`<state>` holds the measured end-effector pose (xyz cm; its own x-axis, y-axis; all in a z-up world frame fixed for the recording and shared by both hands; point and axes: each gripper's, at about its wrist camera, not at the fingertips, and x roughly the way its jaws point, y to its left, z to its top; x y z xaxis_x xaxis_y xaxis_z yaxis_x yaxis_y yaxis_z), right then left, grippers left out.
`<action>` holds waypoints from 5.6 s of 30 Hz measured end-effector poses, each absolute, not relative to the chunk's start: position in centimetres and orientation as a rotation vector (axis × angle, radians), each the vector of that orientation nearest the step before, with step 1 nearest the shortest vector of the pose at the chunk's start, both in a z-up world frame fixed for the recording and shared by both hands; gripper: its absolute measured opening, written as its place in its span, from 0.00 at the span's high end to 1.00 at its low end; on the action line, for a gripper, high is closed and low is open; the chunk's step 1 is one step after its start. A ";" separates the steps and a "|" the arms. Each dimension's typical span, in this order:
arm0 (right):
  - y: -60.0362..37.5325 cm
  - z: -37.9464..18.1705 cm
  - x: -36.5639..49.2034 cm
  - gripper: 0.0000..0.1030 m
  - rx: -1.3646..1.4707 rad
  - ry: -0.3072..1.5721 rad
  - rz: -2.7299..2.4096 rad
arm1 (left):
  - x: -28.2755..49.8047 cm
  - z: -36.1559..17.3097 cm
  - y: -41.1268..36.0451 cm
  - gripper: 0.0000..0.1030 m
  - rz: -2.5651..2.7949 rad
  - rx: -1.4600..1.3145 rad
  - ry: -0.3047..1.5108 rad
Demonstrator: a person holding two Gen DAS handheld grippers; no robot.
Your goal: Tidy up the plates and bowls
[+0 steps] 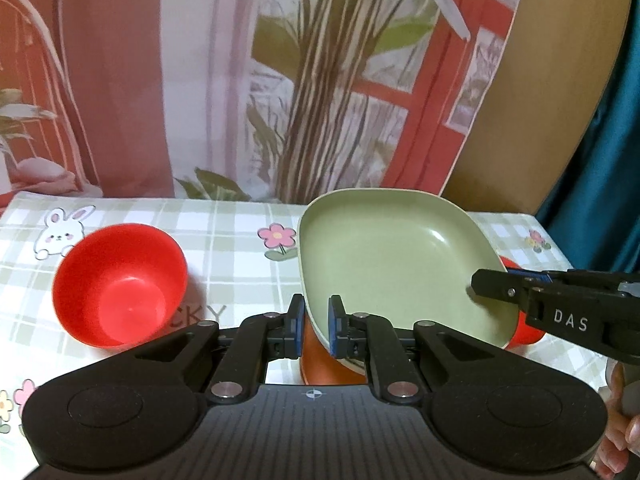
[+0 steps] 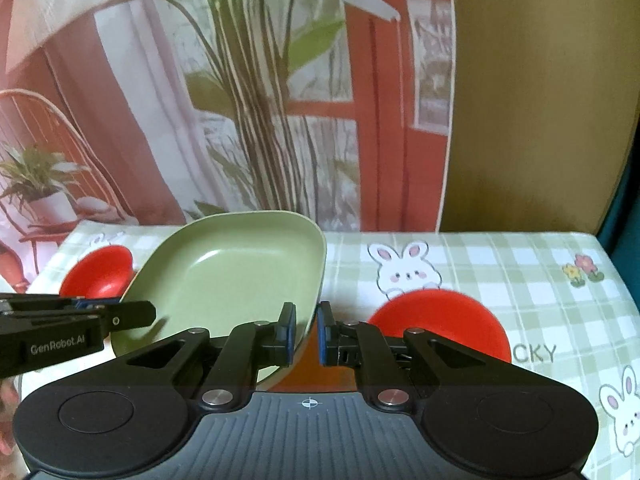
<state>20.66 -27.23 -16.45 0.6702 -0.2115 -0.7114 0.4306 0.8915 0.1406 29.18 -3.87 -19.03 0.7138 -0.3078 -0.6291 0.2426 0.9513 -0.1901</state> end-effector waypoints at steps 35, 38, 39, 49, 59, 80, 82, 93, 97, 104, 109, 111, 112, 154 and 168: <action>-26.4 -19.1 19.3 0.82 0.296 0.841 -0.338 | 29.1 -21.4 -4.8 0.88 -0.305 -0.007 0.761; -26.2 -19.0 19.0 0.78 0.274 0.832 -0.341 | 29.0 -21.2 -4.8 0.88 -0.293 -0.009 0.759; -26.1 -18.9 18.8 0.77 0.269 0.827 -0.343 | 28.9 -21.2 -4.8 0.88 -0.290 -0.013 0.759; -24.7 -20.1 19.4 0.73 0.226 0.865 -0.333 | 28.1 -20.8 -4.6 0.88 -0.276 -0.021 0.761; -25.9 -18.3 17.6 0.73 0.278 0.780 -0.351 | 27.6 -19.6 -4.8 0.88 -0.275 -0.024 0.741; -27.8 -16.4 14.1 0.73 0.330 0.691 -0.361 | 25.2 -17.4 -6.1 0.88 -0.259 -0.014 0.714; -28.4 -16.3 13.8 0.73 0.332 0.686 -0.369 | 25.3 -17.4 -6.4 0.88 -0.269 -0.017 0.712; -33.2 -16.4 12.1 0.73 0.340 0.658 -0.419 | 26.8 -17.6 -9.7 0.76 -0.311 -0.042 0.703; -35.3 -16.8 11.3 0.73 0.355 0.646 -0.454 | 27.3 -17.7 -11.2 0.76 -0.332 -0.048 0.708; -38.9 -17.6 9.3 0.73 0.388 0.622 -0.539 | 28.0 -17.7 -14.6 0.76 -0.412 -0.017 0.708; -40.6 -18.9 8.9 0.73 0.425 0.638 -0.539 | 28.7 -18.1 -17.0 0.76 -0.462 -0.004 0.721; -40.5 -19.3 9.1 0.73 0.431 0.644 -0.532 | 28.9 -18.5 -17.5 0.76 -0.467 0.006 0.730; -40.5 -19.4 9.2 0.73 0.436 0.644 -0.527 | 29.0 -18.7 -17.7 0.76 -0.468 0.012 0.734; -38.4 -19.7 9.5 0.93 0.604 0.608 -0.439 | 26.7 -18.8 -16.9 0.88 -0.475 0.030 0.763; -31.2 -15.7 11.7 0.93 0.515 0.607 -0.305 | 20.9 -15.0 -10.0 0.87 -0.335 -0.110 0.701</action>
